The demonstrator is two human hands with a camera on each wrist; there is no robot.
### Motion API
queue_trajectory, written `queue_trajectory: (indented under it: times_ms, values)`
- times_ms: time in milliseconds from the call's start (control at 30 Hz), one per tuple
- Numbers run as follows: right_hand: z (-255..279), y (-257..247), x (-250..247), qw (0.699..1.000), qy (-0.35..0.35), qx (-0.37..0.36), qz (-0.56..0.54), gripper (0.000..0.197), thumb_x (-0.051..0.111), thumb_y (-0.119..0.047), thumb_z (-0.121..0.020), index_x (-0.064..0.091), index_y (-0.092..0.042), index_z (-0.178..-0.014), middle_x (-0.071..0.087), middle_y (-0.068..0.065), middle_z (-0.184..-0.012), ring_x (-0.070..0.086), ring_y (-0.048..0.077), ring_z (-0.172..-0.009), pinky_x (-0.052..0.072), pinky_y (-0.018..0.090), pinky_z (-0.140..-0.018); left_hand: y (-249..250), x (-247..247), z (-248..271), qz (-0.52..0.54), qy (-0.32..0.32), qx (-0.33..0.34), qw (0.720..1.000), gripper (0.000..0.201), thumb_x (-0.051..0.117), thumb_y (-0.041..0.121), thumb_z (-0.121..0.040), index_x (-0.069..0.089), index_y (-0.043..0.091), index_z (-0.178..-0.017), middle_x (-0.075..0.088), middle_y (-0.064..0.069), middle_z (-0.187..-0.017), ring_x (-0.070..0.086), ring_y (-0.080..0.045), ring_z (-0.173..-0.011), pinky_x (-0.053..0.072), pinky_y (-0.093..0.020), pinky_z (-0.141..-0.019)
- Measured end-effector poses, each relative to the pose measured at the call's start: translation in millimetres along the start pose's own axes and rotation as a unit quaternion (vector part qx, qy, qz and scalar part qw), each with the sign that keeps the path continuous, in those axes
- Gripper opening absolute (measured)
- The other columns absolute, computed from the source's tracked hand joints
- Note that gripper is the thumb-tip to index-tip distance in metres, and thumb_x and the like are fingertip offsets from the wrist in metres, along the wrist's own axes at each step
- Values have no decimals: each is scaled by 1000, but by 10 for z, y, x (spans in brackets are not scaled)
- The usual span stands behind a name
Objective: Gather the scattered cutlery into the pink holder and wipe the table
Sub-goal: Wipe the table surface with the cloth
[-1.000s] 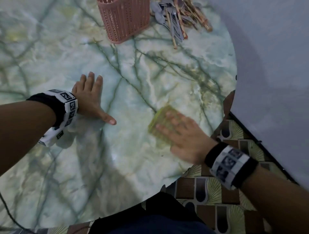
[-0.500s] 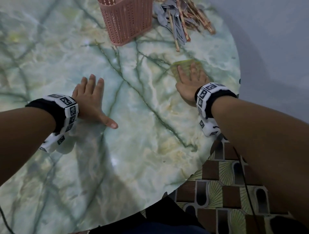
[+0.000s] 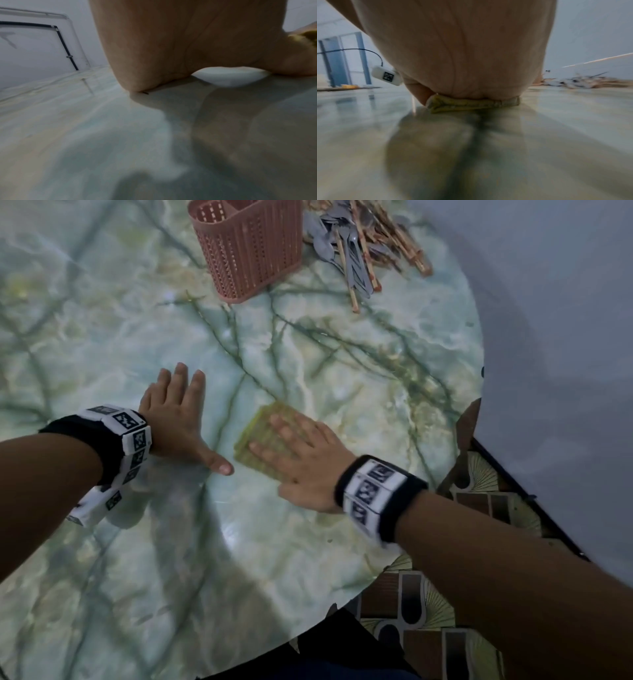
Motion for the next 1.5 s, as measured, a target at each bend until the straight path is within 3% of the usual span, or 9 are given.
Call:
queue_trajectory:
  times_ms: [200,433,567,667,800,1000,1167,1367,1500]
  values:
    - [103,1488,-71,986,-12,160,-51,70,18,-60,-93,-24,-57,-148,-33,-6,-163,-27,27,-152,-3,53,-124,-36,9,-35,-7,21,7,1000,182,51,107,-11,-25,26,-155,-30,-7,-164,-26,-32,-151,-5,-51,-124]
    - [-63,1680,-146,979,-11,180,-92,71,25,-57,-95,-21,-57,-150,-32,-5,-164,-25,30,-152,-7,55,-124,-64,20,-54,0,40,12,999,182,48,108,-10,-22,27,-157,-27,-8,-165,-22,-33,-153,-3,-52,-124]
    - [-46,1666,-499,978,121,139,-93,58,46,-40,-100,31,-29,-156,14,11,-167,15,40,-152,19,52,-121,-71,31,-72,-3,35,13,999,181,51,108,-13,-24,27,-156,-28,-8,-165,-23,-33,-152,-4,-52,-124]
    - [168,1984,-772,911,272,276,-142,61,56,-48,-93,43,-11,-139,41,18,-141,41,39,-128,41,47,-102,-83,27,-82,-5,46,12,999,180,51,108,-13,-24,27,-156,-27,-7,-165,-23,-33,-152,-3,-53,-124]
    - [159,2242,-511,881,156,411,-177,91,54,-75,-84,39,-6,-143,42,20,-144,41,41,-132,42,52,-102,-62,21,-88,-9,54,15,998,181,49,108,-11,-22,27,-157,-25,-8,-166,-20,-34,-153,-3,-53,-124]
    - [-136,1923,-582,911,136,319,-222,52,50,-56,-96,67,-12,-117,69,14,-117,65,35,-101,49,35,-82,-74,8,-84,-21,42,8,999,178,52,108,-16,-25,27,-155,-27,-7,-165,-21,-33,-153,0,-53,-125]
    - [-348,1185,-796,921,177,222,-267,39,51,-34,-102,48,-9,-131,62,19,-125,59,39,-113,48,44,-94,-77,-163,255,88,87,30,992,158,69,96,-42,0,17,-161,12,-12,-167,17,-31,-153,21,-46,-124]
    - [-534,116,-942,890,162,100,-415,37,58,-23,-99,42,-12,-130,59,5,-114,58,25,-104,47,36,-93,-1056,-46,1483,445,271,-106,847,80,69,66,-81,42,29,-147,65,6,-120,66,-8,-104,55,-34,-93]
    - [-607,-549,-845,901,99,31,-420,33,63,-25,-96,56,-15,-126,66,2,-114,63,23,-107,48,33,-93,-1577,349,2438,476,333,-187,792,77,59,82,-76,53,31,-134,69,4,-104,68,-12,-97,56,-42,-92]
Point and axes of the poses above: each hand's wrist, its own z-axis away from the middle knuckle, its own x-axis out of the palm, y = z × x, the point moved 9 cm from there along -z, towards the middle knuckle
